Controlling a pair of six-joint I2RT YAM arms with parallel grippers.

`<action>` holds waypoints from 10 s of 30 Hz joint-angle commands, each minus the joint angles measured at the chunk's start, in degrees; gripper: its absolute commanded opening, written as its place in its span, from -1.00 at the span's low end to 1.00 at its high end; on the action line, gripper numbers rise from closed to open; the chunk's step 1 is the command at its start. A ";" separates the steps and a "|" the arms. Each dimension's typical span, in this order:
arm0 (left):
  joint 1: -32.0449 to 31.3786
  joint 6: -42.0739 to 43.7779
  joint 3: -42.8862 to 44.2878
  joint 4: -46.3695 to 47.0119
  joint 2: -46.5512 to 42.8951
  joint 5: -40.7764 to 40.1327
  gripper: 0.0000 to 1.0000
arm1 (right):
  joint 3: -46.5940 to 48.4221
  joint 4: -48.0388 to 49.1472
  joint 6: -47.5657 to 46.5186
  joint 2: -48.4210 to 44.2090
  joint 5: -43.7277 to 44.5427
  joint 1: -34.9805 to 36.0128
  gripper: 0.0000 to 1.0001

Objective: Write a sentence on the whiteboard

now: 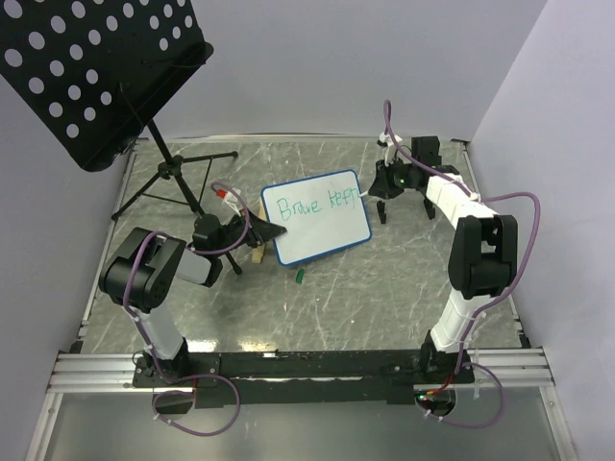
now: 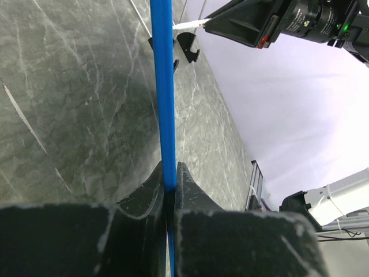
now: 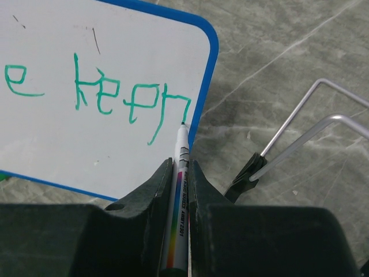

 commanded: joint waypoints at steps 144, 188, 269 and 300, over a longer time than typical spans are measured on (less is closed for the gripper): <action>-0.61 -1.01 -3.86 19.72 -1.36 -2.25 -0.98 | -10.14 2.76 -0.73 -9.96 1.75 15.59 -1.00; -0.53 -0.66 -3.86 19.54 -1.37 -2.69 -0.98 | -13.74 -0.85 -2.13 -11.80 0.26 16.11 -1.00; -0.35 -1.01 -3.77 20.33 -0.92 -1.72 -0.98 | -9.96 -1.72 -1.34 -7.76 1.57 14.79 -1.00; -0.26 -1.09 -3.77 20.33 -0.93 -1.46 -0.98 | -6.88 2.67 1.47 -8.21 0.96 10.93 -1.00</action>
